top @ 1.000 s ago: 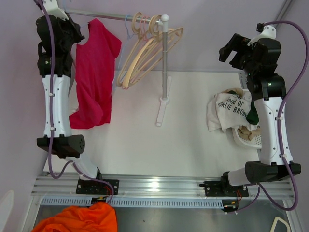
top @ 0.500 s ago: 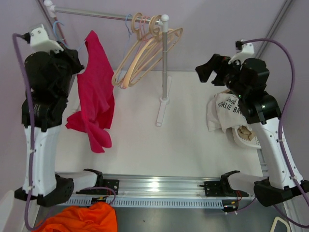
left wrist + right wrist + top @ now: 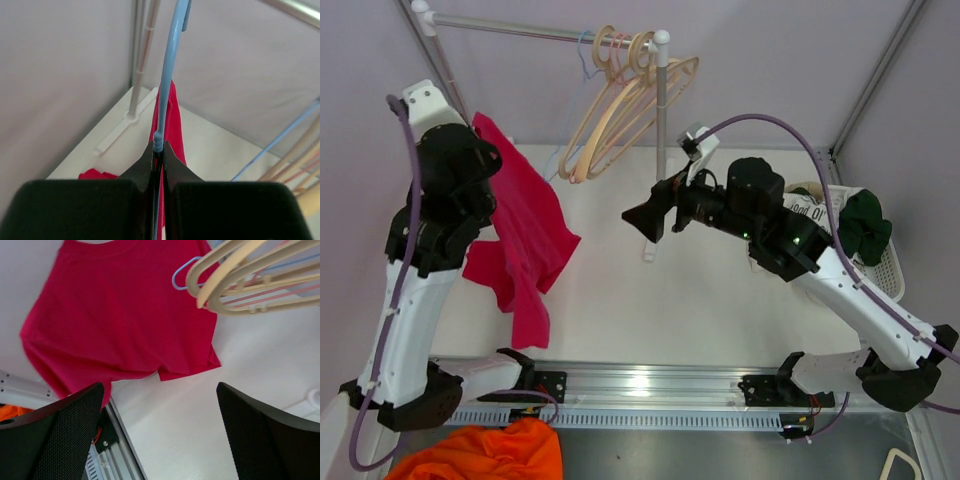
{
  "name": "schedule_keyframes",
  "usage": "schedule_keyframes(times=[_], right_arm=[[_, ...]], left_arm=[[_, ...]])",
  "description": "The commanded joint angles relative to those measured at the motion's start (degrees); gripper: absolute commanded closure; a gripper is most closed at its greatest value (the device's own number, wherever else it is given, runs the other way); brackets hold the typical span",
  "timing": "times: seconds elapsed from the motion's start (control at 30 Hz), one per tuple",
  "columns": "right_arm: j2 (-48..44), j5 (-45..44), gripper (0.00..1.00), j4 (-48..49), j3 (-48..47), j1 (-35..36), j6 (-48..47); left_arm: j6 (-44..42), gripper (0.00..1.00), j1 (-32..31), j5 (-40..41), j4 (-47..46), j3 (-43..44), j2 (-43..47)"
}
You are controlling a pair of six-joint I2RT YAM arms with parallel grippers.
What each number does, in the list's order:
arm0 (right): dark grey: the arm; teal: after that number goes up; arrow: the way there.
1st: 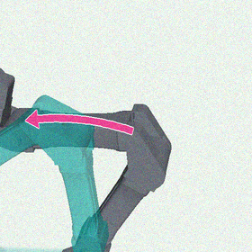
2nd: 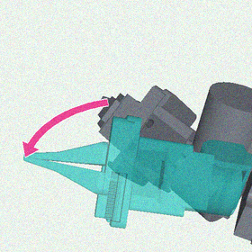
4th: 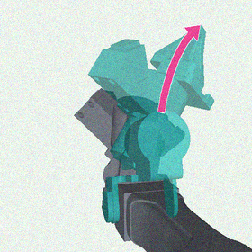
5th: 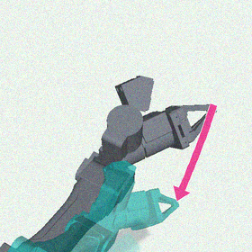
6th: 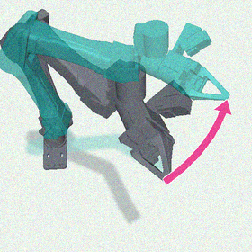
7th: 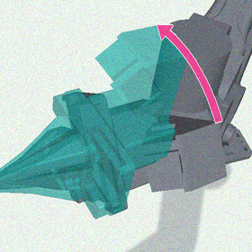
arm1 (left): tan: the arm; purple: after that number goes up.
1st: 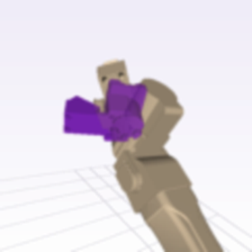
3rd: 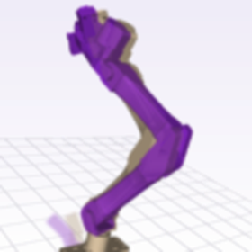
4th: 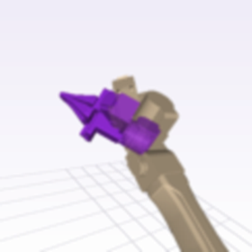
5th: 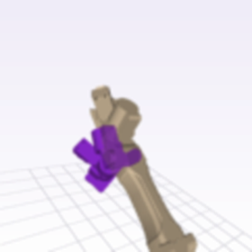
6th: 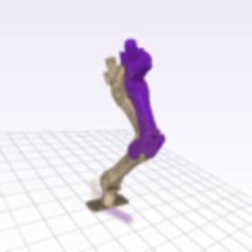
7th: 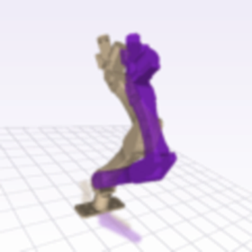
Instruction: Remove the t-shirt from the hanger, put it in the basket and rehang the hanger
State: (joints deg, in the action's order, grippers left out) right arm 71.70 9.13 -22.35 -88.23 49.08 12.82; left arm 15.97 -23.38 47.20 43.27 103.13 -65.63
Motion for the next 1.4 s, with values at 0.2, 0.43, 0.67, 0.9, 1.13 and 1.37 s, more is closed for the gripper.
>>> schedule_keyframes(times=[0.2,0.43,0.67,0.9,1.13,1.37], right_arm=[[3.97,4.76,0.01,11.00,5.51,13.32,-10.80],[6.34,6.00,0.00,23.81,11.05,15.52,-8.60],[9.85,4.67,0.01,33.42,13.44,17.10,-6.93],[16.00,3.36,0.00,33.69,9.04,20.17,-7.63],[20.05,2.12,0.46,34.83,7.46,20.97,-7.20],[15.94,0.64,1.00,31.85,9.38,22.02,-7.28]], left_arm=[[6.97,0.99,-0.71,12.65,8.13,7.50,-8.28],[10.31,0.99,-1.32,11.51,12.11,10.69,-11.10],[9.88,0.99,-2.02,12.56,11.49,9.63,-10.66],[9.35,0.99,-2.64,12.65,11.31,9.37,-10.31],[8.38,0.99,-3.43,13.01,9.74,8.32,-9.87],[5.49,0.99,-3.43,13.61,5.26,6.99,-10.05]])
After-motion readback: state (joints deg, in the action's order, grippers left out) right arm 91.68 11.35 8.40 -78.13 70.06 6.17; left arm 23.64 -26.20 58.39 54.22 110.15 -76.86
